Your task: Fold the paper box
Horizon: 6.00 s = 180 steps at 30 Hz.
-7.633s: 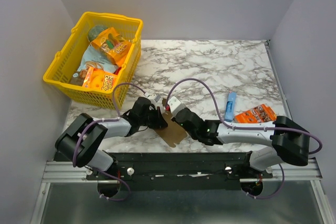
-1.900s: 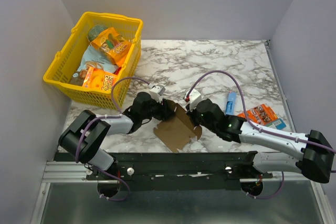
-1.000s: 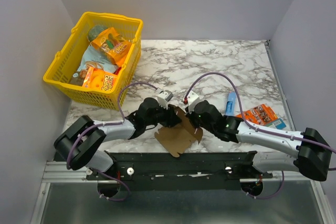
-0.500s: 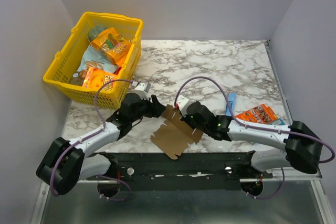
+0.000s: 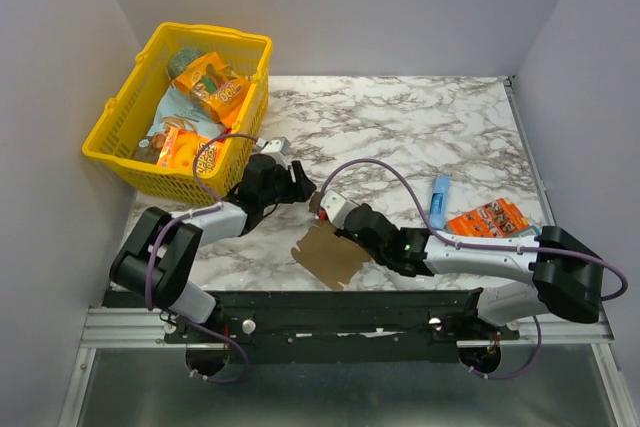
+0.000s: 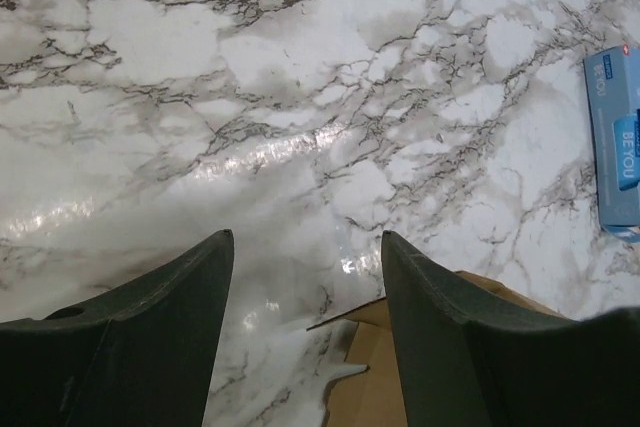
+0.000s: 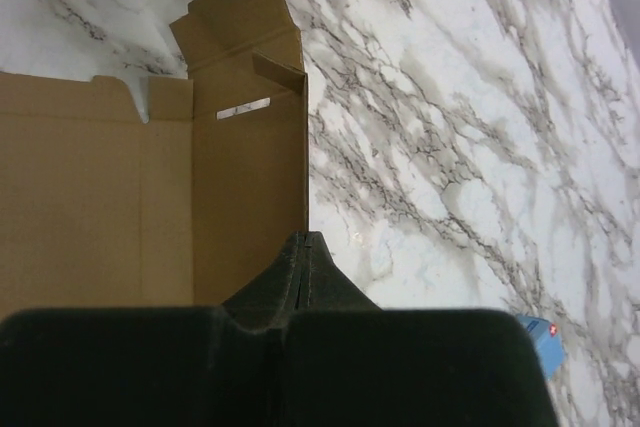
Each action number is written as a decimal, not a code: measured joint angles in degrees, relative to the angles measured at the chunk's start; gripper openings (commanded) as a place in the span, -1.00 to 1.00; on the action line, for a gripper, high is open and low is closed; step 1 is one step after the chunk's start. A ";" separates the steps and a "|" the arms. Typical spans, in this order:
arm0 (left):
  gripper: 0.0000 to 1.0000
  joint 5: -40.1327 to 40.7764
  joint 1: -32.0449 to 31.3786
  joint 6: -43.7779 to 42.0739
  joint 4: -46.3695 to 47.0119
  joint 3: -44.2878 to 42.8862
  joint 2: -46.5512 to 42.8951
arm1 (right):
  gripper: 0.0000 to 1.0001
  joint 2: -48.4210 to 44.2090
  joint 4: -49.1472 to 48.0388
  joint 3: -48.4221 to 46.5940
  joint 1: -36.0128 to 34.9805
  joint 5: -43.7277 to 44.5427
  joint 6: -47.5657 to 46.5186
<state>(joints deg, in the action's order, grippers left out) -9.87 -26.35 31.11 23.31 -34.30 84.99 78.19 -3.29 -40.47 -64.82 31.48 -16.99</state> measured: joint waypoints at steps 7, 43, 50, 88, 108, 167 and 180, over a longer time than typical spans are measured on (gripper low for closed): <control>0.40 -1.46 0.07 -0.87 4.48 -5.55 9.49 | -0.99 0.02 -2.58 0.48 -0.09 1.64 -3.80; 0.30 -21.66 0.42 1.22 39.76 10.80 13.99 | -0.99 5.31 -4.72 1.55 -0.11 3.08 -8.59; 0.27 -23.82 0.39 2.80 44.92 12.41 14.25 | -0.99 5.31 -4.76 1.55 -0.11 3.08 -8.57; -0.20 -20.20 -6.03 -7.30 37.38 10.05 13.55 | -0.99 5.31 -4.35 1.55 -0.09 3.08 -8.46; -0.90 -11.02 -10.45 -15.89 29.81 8.66 10.93 | -0.98 5.33 -4.33 1.55 -0.07 3.43 -7.89; -1.00 46.58 -35.80 -27.08 46.36 20.00 3.41 | 0.09 -3.39 -3.17 7.30 18.45 -15.50 109.37; 0.07 48.09 -37.57 -28.55 47.36 20.11 4.98 | -0.99 0.09 -5.68 5.64 18.80 -14.60 110.95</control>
<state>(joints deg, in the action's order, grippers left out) 38.22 -63.92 2.57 70.67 -14.20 89.97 78.28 -8.97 -34.83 -46.02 16.88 93.95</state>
